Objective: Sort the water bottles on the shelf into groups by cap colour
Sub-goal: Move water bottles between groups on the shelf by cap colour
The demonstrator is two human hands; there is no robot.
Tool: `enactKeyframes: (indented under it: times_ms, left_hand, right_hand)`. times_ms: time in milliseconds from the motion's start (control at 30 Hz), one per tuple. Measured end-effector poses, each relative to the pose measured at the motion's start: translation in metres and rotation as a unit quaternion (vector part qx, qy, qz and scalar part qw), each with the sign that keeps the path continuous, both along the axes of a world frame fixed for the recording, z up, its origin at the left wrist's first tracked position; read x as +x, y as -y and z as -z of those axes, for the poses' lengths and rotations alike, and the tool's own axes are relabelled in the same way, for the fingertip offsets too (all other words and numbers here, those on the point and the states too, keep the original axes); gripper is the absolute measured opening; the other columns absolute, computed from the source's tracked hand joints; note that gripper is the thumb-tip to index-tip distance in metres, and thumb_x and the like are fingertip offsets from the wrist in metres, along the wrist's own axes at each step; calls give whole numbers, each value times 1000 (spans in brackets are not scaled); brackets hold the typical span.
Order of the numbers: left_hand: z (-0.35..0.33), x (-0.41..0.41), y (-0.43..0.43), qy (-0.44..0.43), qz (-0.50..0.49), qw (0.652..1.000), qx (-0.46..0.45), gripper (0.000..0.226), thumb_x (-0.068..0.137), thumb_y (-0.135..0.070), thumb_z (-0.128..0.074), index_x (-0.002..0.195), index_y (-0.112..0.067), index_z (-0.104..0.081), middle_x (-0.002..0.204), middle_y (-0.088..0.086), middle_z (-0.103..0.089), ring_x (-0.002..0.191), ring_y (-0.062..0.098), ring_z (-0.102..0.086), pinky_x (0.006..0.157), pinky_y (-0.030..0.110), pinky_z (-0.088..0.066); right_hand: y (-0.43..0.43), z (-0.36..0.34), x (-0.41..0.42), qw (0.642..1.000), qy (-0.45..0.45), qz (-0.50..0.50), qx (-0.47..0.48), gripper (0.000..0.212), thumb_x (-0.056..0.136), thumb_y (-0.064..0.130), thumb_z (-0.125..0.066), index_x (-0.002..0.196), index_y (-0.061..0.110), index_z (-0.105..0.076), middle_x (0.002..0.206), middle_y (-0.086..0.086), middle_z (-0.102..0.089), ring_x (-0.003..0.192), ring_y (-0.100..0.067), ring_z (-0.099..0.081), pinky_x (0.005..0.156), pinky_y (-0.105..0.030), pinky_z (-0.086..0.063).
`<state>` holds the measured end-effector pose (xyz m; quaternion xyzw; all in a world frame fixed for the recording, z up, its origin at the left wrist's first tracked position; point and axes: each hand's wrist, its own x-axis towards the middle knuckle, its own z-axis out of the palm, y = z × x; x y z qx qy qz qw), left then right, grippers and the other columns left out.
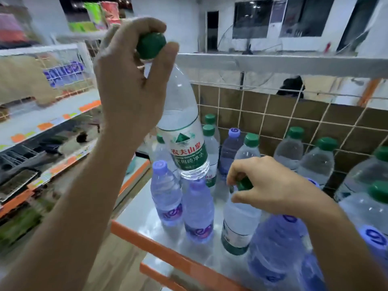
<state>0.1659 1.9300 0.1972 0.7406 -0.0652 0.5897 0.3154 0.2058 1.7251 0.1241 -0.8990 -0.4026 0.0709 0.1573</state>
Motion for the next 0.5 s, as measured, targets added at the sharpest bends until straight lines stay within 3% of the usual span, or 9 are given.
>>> enactKeyframes:
  times_ms: [67,233,300,400,500]
  left_hand:
    - [2,10,-4,12,-19,999,36,33,88,-30,-57,108,-4,-63,92,-13,-51,88,5,-53,80,36,-52]
    - [15,35,-13,-11,-22,997,73,31,85,-32,-61,104,-7,-65,92,-5,-51,85,6,-48,74,29,-45]
    - [24,44,-17,-51,-3,996,73,31,82,-32,-64,103,-9,-66,94,-7,-52,85,9,-49,75,27,-45]
    - [44,56,-19,-150,30,979,137,29,75,-33,-72,95,-12,-67,92,-2,-60,77,9,-49,70,14,-40]
    - [70,63,-19,-257,55,946,191,32,70,-37,-77,91,-15,-67,90,1,-64,78,19,-57,74,34,-50]
  right_hand:
    - [-6,-2,-1,1000,-2,2,-17,20,82,28,-68,100,28,-60,93,14,-57,90,-6,-54,77,-20,-45]
    - [-17,-7,-6,998,-12,30,-46,25,83,37,-66,105,28,-57,97,12,-59,89,-5,-55,73,-17,-44]
    - [-21,-11,-6,997,-4,51,-50,27,84,41,-63,107,27,-57,101,10,-62,91,-9,-57,78,-24,-47]
    - [-25,-20,-2,995,1,84,-55,25,86,39,-61,107,25,-58,101,9,-65,91,-12,-60,81,-31,-50]
    - [-30,-28,9,993,21,104,-61,23,86,34,-62,106,24,-60,97,7,-68,90,-13,-60,84,-35,-50]
